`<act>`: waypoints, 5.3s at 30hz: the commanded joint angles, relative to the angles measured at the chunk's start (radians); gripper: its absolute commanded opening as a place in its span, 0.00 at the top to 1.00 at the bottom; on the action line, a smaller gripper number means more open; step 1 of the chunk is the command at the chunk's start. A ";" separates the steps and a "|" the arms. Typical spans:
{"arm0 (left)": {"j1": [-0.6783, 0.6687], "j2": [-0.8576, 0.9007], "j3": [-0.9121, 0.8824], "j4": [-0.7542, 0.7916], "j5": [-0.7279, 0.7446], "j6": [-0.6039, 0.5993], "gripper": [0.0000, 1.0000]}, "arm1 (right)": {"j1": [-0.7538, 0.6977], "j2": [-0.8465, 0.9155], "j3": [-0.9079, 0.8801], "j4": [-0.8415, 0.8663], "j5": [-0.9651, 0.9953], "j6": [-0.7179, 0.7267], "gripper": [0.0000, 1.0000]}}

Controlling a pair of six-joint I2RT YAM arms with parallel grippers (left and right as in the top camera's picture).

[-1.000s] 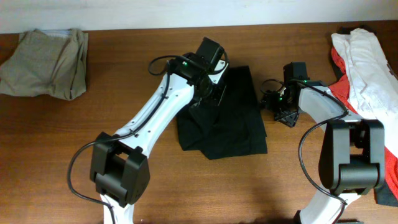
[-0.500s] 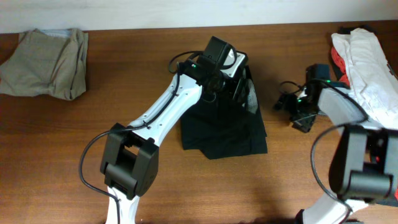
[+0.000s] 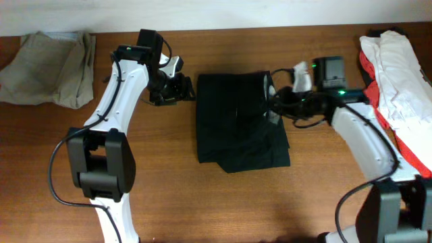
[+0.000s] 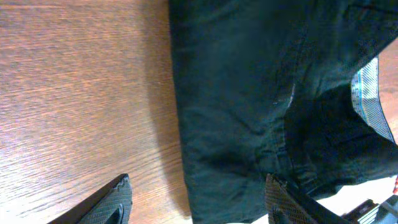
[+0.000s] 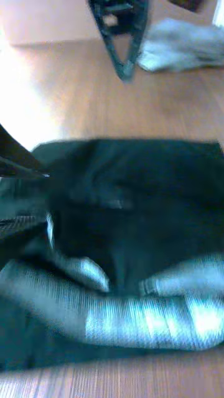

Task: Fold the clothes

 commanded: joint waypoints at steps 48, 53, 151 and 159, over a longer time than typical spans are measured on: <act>-0.047 -0.019 -0.043 0.058 -0.085 0.002 0.24 | -0.006 0.180 0.515 -0.939 0.389 -0.200 0.96; -0.047 -0.019 -0.043 0.048 -0.086 0.002 0.24 | 0.002 0.182 0.149 -0.695 0.403 -0.135 0.96; 0.427 0.060 0.146 0.697 -0.690 0.706 1.00 | -0.361 0.004 0.173 -0.322 0.600 0.137 0.01; 0.475 0.060 0.151 0.771 -0.752 0.704 1.00 | -0.361 0.004 0.173 -0.322 0.599 0.137 0.01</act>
